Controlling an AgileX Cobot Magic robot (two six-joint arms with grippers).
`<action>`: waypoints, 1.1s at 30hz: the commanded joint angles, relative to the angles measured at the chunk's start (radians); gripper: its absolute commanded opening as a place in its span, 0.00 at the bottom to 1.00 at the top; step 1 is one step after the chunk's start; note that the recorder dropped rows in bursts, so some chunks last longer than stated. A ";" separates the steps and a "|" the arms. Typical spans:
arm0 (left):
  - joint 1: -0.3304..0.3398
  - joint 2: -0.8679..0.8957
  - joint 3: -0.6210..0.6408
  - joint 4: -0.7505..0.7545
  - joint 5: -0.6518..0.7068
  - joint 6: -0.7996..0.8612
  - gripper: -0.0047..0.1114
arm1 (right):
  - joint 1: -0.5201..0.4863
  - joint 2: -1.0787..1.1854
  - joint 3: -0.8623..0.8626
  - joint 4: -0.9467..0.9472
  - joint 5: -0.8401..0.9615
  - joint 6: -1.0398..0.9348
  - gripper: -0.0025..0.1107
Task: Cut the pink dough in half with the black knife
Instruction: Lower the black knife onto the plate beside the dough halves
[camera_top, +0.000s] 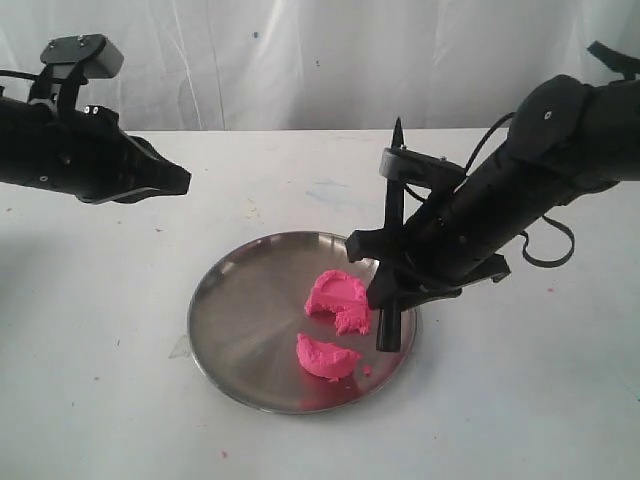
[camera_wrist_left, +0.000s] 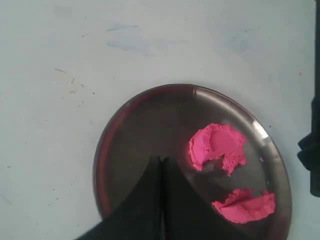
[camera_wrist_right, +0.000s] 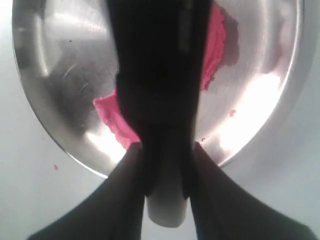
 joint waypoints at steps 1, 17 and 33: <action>0.002 -0.100 0.075 -0.040 -0.025 -0.008 0.04 | -0.004 0.046 -0.004 0.024 0.007 -0.009 0.02; 0.002 -0.159 0.177 -0.086 -0.114 -0.002 0.04 | -0.004 0.188 -0.004 0.033 -0.072 0.033 0.04; 0.002 -0.159 0.177 -0.086 -0.114 0.000 0.04 | -0.004 0.127 -0.004 0.037 -0.128 0.035 0.29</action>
